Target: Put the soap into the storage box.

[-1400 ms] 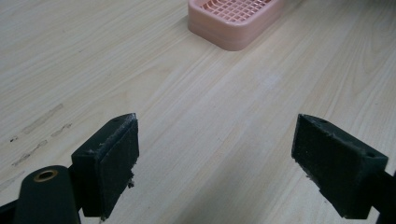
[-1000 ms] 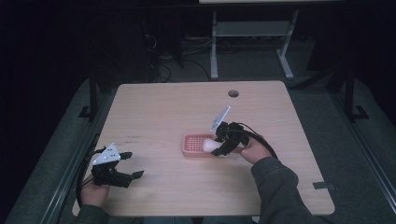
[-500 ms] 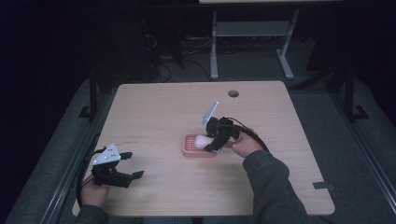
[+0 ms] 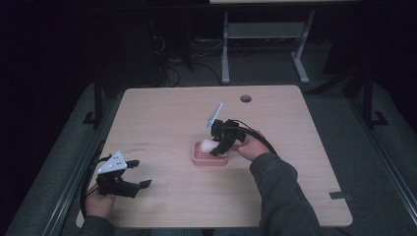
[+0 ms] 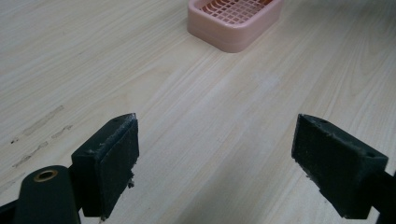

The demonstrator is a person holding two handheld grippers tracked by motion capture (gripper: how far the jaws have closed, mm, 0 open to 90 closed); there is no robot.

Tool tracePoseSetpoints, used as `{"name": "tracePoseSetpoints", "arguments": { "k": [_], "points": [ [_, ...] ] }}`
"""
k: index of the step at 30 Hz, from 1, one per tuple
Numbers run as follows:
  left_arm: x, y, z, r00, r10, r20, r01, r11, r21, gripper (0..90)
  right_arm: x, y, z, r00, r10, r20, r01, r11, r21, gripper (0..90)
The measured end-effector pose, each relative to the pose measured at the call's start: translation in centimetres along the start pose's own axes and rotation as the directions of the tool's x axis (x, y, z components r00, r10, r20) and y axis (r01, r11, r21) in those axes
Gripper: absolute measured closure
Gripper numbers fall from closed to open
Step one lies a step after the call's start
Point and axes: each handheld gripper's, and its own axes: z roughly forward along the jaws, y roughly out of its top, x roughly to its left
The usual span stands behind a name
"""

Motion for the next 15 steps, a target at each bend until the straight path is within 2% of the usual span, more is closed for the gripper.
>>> {"name": "tracePoseSetpoints", "arguments": {
  "k": [15],
  "points": [
    [0.0, 0.0, 0.0, 1.0000, 0.001, 0.000, -0.001, 1.0000, 0.001, 14.8, -1.1, 0.2, 1.7, 0.9994, 0.029, -0.020, -0.029, 0.999, 0.022, 48.7]
  ]
}}
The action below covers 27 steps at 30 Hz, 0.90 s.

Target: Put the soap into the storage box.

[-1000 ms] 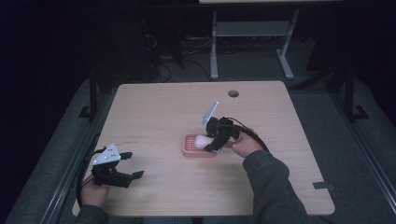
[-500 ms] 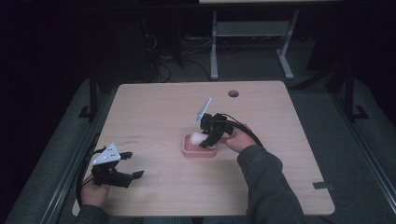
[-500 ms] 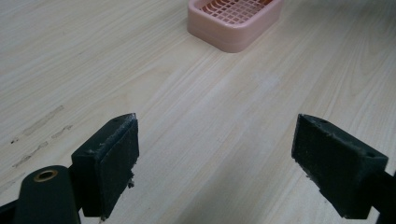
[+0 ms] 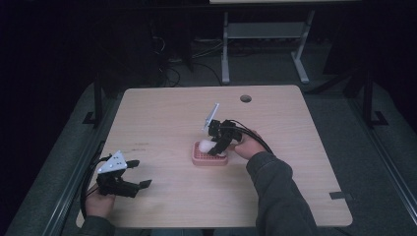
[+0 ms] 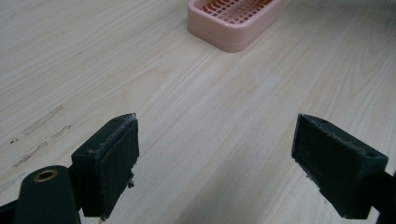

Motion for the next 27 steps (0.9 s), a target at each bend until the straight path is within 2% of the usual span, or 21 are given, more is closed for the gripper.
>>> {"name": "tracePoseSetpoints", "arguments": {
  "k": [8, 11, 14, 27],
  "points": [
    [0.1, 0.0, 0.0, 1.0000, 0.001, 0.000, -0.001, 1.0000, -0.002, 14.8, -0.2, 0.3, 0.8, 0.9999, -0.015, 0.005, 0.015, 1.000, 0.012, 48.8],
    [0.1, 0.0, 0.0, 1.0000, 0.001, 0.000, -0.001, 1.0000, 0.000, 14.8, -0.4, 0.4, 0.9, 0.9999, -0.012, 0.001, 0.012, 1.000, 0.008, 49.0],
    [0.1, 0.0, 0.0, 1.0000, 0.002, -0.001, -0.002, 1.0000, 0.000, 14.8, -0.5, 0.4, 1.1, 0.9997, -0.005, -0.022, 0.005, 1.000, 0.004, 49.0],
    [0.1, 0.0, -0.1, 1.0000, 0.001, -0.001, -0.001, 1.0000, 0.001, 14.8, -0.7, 0.6, 1.8, 0.9998, -0.004, -0.019, 0.005, 1.000, 0.028, 49.0]
  ]
}}
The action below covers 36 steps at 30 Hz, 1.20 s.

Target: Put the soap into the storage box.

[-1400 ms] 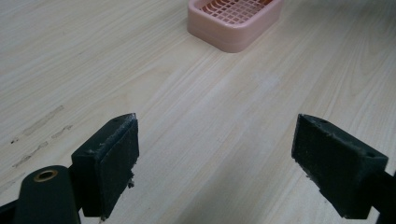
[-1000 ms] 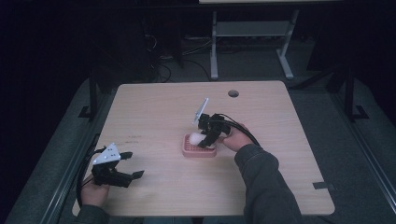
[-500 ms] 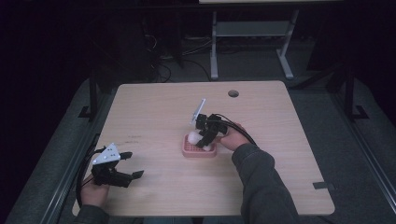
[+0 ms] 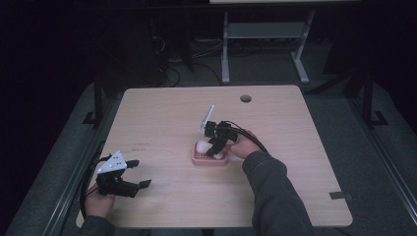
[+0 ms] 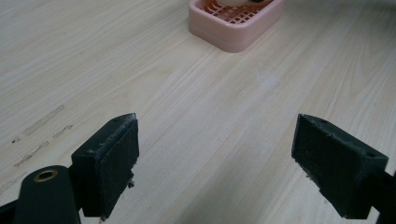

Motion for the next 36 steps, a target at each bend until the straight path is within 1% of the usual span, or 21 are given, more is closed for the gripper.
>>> {"name": "tracePoseSetpoints", "arguments": {
  "k": [6, 9, 15, 17, 18, 19, 24, 26, 28, 33, 34, 36],
  "points": [
    [0.0, 0.0, 0.0, 1.0000, -0.002, 0.000, 0.002, 1.0000, -0.006, 14.8, 0.0, 0.1, 0.1, 0.9999, 0.006, 0.012, -0.006, 1.000, 0.007, 48.9],
    [0.0, 0.0, 0.0, 1.0000, -0.002, 0.000, 0.002, 1.0000, -0.006, 14.8, 0.0, 0.1, 0.2, 0.9999, 0.001, 0.013, -0.001, 1.000, 0.011, 48.9],
    [0.0, 0.0, 0.0, 1.0000, 0.000, 0.000, 0.000, 1.0000, -0.006, 14.8, 0.0, 0.1, 0.7, 0.9999, 0.010, 0.010, -0.010, 0.999, 0.036, 47.7],
    [0.0, 0.0, 0.0, 1.0000, 0.000, 0.000, 0.000, 1.0000, -0.006, 14.8, -0.1, 0.0, 0.6, 0.9998, 0.017, 0.005, -0.017, 1.000, 0.021, 47.4],
    [0.0, 0.0, 0.0, 1.0000, -0.001, 0.000, 0.001, 1.0000, -0.005, 14.8, 0.0, 0.0, 0.5, 0.9997, 0.021, 0.010, -0.022, 1.000, 0.019, 47.1],
    [0.0, 0.0, 0.0, 1.0000, -0.001, 0.000, 0.001, 1.0000, -0.005, 14.8, 0.0, 0.0, 0.4, 0.9998, 0.017, 0.012, -0.017, 1.000, 0.015, 46.0],
    [0.0, 0.0, -0.1, 1.0000, 0.000, -0.001, 0.000, 1.0000, -0.004, 14.8, 0.1, 0.0, 0.0, 0.9996, 0.026, 0.014, -0.026, 1.000, -0.004, 39.9],
    [0.0, 0.0, -0.1, 1.0000, 0.001, -0.002, -0.001, 1.0000, -0.002, 14.8, 0.2, -0.1, -0.3, 0.9993, 0.028, 0.023, -0.028, 1.000, -0.006, 39.3],
    [0.0, 0.0, -0.1, 1.0000, 0.000, -0.001, 0.000, 1.0000, -0.002, 14.8, 0.3, -0.2, -0.5, 0.9994, 0.032, 0.016, -0.031, 0.999, -0.020, 38.6],
    [0.0, 0.0, 0.0, 1.0000, 0.000, -0.001, 0.000, 1.0000, 0.002, 14.8, 0.6, -0.4, -1.1, 0.9991, 0.033, 0.028, -0.032, 0.999, -0.029, 36.2],
    [0.0, 0.0, -0.1, 1.0000, 0.004, -0.002, -0.004, 1.0000, 0.001, 14.8, 0.5, -0.4, -1.3, 0.9988, 0.034, 0.036, -0.033, 0.999, -0.036, 35.8],
    [0.0, 0.0, -0.1, 1.0000, 0.002, -0.003, -0.002, 1.0000, 0.001, 14.8, 0.5, -0.7, -1.7, 0.9986, 0.045, 0.027, -0.044, 0.997, -0.058, 35.3]
  ]
}}
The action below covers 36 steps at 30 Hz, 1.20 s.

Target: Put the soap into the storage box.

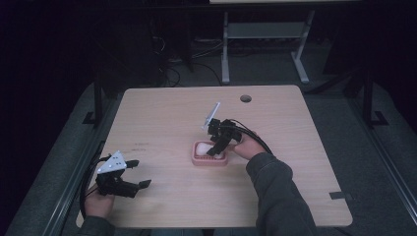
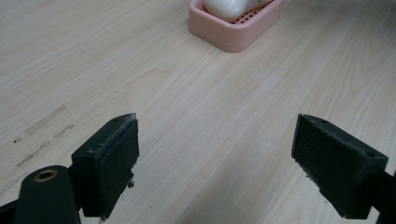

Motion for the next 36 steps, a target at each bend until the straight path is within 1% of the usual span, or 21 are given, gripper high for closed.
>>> {"name": "tracePoseSetpoints", "arguments": {
  "k": [4, 8, 21, 22, 30, 33, 36],
  "points": [
    [0.0, 0.0, 0.0, 1.0000, 0.001, 0.001, -0.001, 1.0000, 0.000, 14.8, 0.1, -0.3, -0.3, 1.0000, -0.002, 0.009, 0.002, 1.000, -0.002, 34.7],
    [0.0, 0.0, 0.0, 1.0000, -0.001, 0.001, 0.001, 1.0000, 0.000, 14.8, 0.2, -0.7, -0.8, 0.9999, 0.007, 0.010, -0.007, 1.000, -0.013, 34.1],
    [0.0, 0.0, 0.0, 1.0000, -0.004, 0.000, 0.004, 1.0000, -0.003, 14.8, 0.4, -1.4, -1.8, 0.9996, 0.016, 0.024, -0.015, 1.000, -0.015, 33.4],
    [0.0, -0.1, 0.0, 1.0000, -0.007, 0.001, 0.007, 1.0000, -0.005, 14.8, 0.4, -1.5, -2.0, 0.9994, 0.025, 0.022, -0.025, 1.000, -0.014, 32.9],
    [0.0, 0.0, 0.0, 1.0000, -0.004, 0.000, 0.004, 1.0000, -0.002, 14.8, 0.4, -2.0, -2.7, 0.9989, 0.033, 0.034, -0.032, 0.999, -0.021, 32.5],
    [0.0, -0.1, 0.0, 1.0000, -0.006, 0.000, 0.006, 1.0000, -0.003, 14.8, 0.4, -2.4, -2.9, 0.9988, 0.033, 0.037, -0.032, 0.999, -0.034, 32.5],
    [0.0, 0.0, 0.1, 1.0000, -0.003, 0.000, 0.003, 1.0000, -0.001, 14.8, 0.4, -3.0, -3.1, 0.9981, 0.049, 0.038, -0.048, 0.998, -0.041, 31.9]
  ]
}}
